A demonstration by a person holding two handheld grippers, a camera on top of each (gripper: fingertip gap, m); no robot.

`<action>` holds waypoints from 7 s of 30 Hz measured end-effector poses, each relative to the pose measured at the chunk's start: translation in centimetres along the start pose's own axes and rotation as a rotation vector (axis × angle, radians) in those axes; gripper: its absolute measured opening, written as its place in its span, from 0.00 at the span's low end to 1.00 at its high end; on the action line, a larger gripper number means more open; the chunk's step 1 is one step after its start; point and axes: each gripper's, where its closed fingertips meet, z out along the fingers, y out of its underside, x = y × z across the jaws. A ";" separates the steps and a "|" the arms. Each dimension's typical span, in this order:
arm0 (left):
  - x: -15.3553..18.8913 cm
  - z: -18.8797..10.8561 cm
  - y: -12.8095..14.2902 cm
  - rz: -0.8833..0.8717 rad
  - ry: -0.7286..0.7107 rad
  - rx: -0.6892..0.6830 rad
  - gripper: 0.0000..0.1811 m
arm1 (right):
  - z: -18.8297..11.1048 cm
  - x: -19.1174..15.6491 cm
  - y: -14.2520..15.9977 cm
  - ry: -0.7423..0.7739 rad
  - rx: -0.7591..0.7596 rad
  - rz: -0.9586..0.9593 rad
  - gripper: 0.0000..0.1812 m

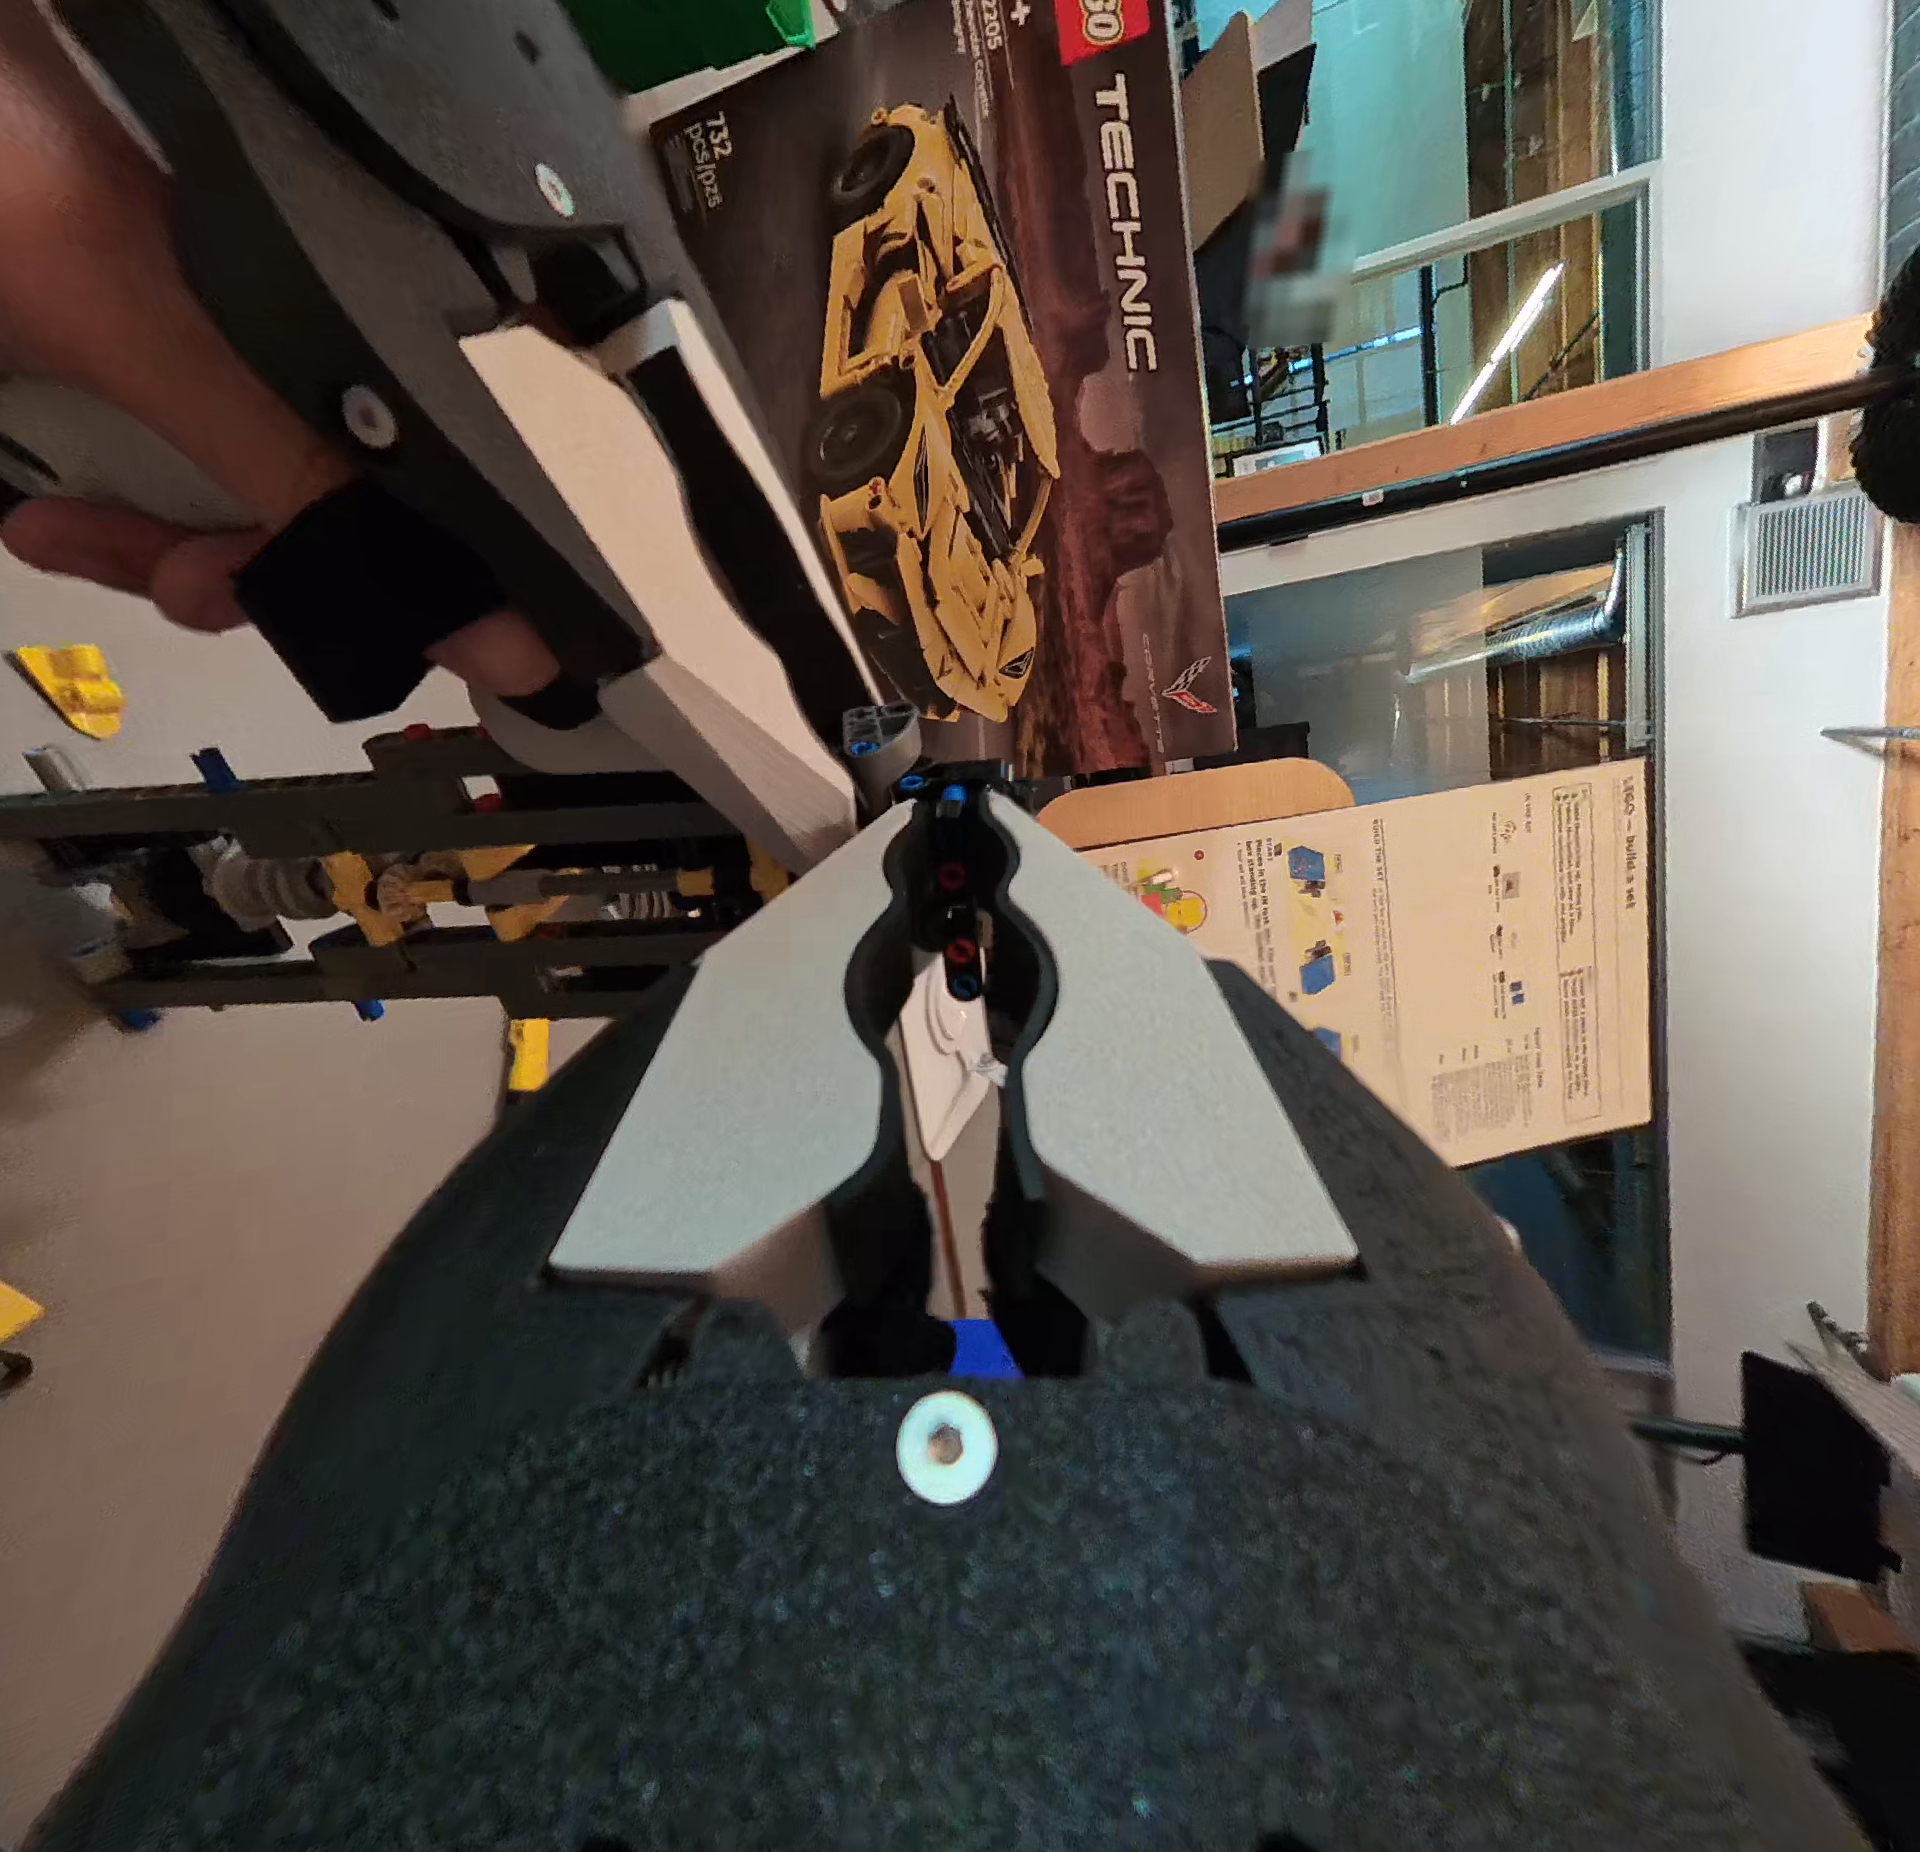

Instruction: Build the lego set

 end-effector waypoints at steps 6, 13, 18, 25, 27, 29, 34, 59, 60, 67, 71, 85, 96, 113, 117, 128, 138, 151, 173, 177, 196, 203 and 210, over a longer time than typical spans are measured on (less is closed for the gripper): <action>-0.5 -0.8 -0.1 -0.092 0.099 0.024 0.13 | -2.2 0.4 -1.2 -0.114 0.193 0.289 0.14; 1.5 -1.7 -0.4 -0.016 0.246 0.061 0.13 | -2.5 -0.3 1.5 -0.779 0.576 1.028 0.22; 1.2 -1.9 -0.4 -0.048 0.264 0.061 0.13 | -2.6 -1.4 0.7 -0.786 0.673 1.040 0.26; 1.8 -1.5 -0.3 -0.047 0.289 0.056 0.13 | -2.0 -0.8 0.5 -0.813 0.738 1.067 0.25; 1.7 -1.4 -0.2 -0.058 0.285 0.052 0.13 | -2.0 -1.0 0.3 -0.816 0.747 1.028 0.18; 1.7 -1.4 -0.2 -0.067 0.288 0.050 0.13 | -2.0 -1.0 0.3 -0.827 0.762 1.023 0.18; 1.7 -1.5 -0.2 -0.077 0.286 0.041 0.12 | -1.9 -0.9 0.4 -0.872 0.789 1.032 0.17; 0.1 -2.4 -2.4 0.025 0.156 0.020 0.26 | -1.4 -0.6 1.6 -0.844 0.766 1.075 0.13; 0.5 -2.5 -2.7 0.046 0.163 0.002 0.26 | -1.4 -0.6 1.5 -0.838 0.767 1.070 0.13; 2.3 -1.7 -2.7 0.139 0.140 -0.089 0.18 | -2.2 -1.0 0.7 -0.838 0.769 1.001 0.13; 2.4 -1.7 -2.8 0.168 0.122 -0.090 0.17 | -2.1 -0.7 0.7 -0.771 0.774 0.958 0.15; 2.7 -2.0 -3.0 0.185 0.127 -0.105 0.14 | -2.5 -0.2 0.3 -0.662 0.919 0.912 0.14; 3.1 -1.8 -2.7 0.205 0.127 -0.125 0.14 | -2.9 -0.4 0.7 -0.785 0.899 0.989 0.13; 3.3 -1.7 -2.6 0.186 0.135 -0.093 0.13 | -3.0 -0.4 1.0 -0.812 0.885 1.005 0.13; 3.0 -1.8 -2.6 0.177 0.128 -0.093 0.13 | -2.8 -0.1 0.8 -0.741 0.885 0.976 0.13; 3.4 -1.8 -2.8 0.217 0.117 -0.116 0.13 | -3.2 -0.1 0.6 -0.754 0.923 0.974 0.12; 3.6 -1.7 -2.7 0.202 0.133 -0.088 0.09 | -3.5 -0.3 0.9 -0.818 0.910 1.017 0.10; 3.6 -1.8 -2.8 0.193 0.163 -0.048 0.09 | -3.3 -0.2 0.8 -0.733 0.865 0.909 0.09; 2.7 -1.4 -2.8 0.150 0.251 -0.092 0.09 | -2.9 -8.6 10.3 -0.895 0.398 0.988 0.24; 2.8 -1.6 -2.9 0.122 0.281 -0.086 0.09 | -3.7 -15.0 12.3 -0.948 0.162 0.832 0.27; 1.5 -0.7 -2.6 0.112 0.235 -0.098 0.09 | 3.0 -12.6 14.1 -0.691 0.110 0.961 0.12; 0.8 -0.1 -2.5 0.027 0.287 -0.112 0.09 | -0.1 -5.9 6.1 -0.888 0.634 1.219 0.36; 0.9 0.4 -2.3 -0.006 0.343 -0.133 0.09 | -0.5 -0.8 4.4 -0.782 0.828 1.229 0.26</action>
